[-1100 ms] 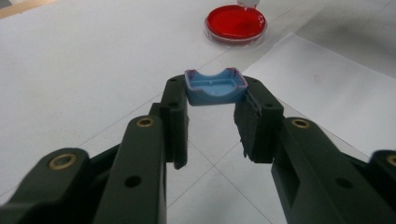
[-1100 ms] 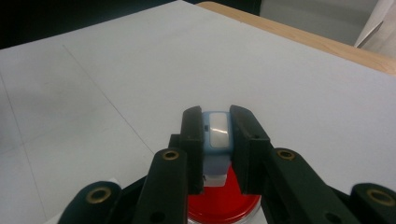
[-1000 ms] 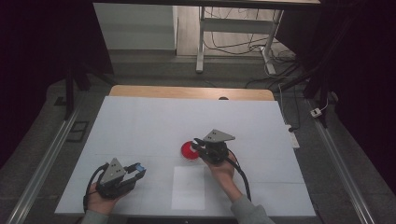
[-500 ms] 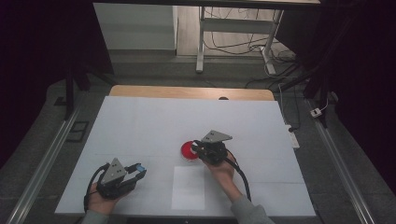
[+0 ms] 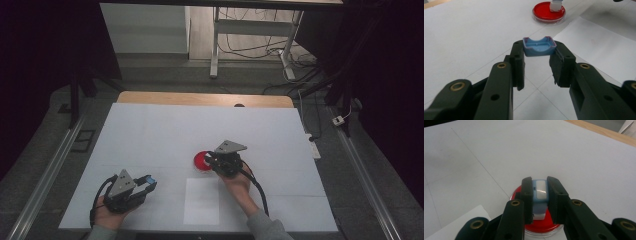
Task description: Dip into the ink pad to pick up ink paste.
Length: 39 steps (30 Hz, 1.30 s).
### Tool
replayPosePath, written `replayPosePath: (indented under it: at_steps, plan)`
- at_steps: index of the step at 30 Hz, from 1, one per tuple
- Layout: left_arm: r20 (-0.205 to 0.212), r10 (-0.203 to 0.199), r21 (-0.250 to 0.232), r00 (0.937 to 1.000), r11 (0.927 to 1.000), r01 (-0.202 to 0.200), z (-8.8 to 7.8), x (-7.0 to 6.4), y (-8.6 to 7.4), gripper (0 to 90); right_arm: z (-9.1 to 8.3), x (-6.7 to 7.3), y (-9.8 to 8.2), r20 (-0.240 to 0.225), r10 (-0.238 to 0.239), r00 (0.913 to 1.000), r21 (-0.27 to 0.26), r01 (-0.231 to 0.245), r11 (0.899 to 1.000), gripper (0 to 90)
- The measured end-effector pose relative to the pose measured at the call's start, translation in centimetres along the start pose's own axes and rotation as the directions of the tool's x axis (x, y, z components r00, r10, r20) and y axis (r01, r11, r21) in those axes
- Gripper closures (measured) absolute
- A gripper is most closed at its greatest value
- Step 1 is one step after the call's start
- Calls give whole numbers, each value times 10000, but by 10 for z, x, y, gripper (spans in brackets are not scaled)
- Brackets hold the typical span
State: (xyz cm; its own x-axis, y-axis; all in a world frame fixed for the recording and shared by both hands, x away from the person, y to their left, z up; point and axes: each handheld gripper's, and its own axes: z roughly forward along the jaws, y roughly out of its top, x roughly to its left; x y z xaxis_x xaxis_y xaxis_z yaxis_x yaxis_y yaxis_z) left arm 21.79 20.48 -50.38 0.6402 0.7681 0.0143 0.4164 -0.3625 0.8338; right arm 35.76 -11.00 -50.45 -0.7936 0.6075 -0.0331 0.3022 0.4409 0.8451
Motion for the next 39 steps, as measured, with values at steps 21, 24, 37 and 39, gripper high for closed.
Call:
replayPosePath:
  at_steps: [21, 24, 37, 39]
  plan:
    - [5, 28, 19, 10000, 10000, -28, 0, 0, 0, 653, 3, 1, -1, 50, -27, 10000, -44, 28, 10000, 759]
    - [10, 14, 24, 10000, 10000, -14, 0, 0, 0, 653, 3, 2, -2, 77, -82, 9999, 21, 82, 10000, 759]
    - [12, 23, 36, 10000, 10000, -23, 0, 0, 0, 654, 5, 5, -4, 233, -279, 9993, 115, 276, 9996, 761]
    - [6, 33, 41, 10000, 10000, -33, 0, 0, 0, 654, 5, 6, -3, 288, -303, 9991, 153, 298, 9994, 761]
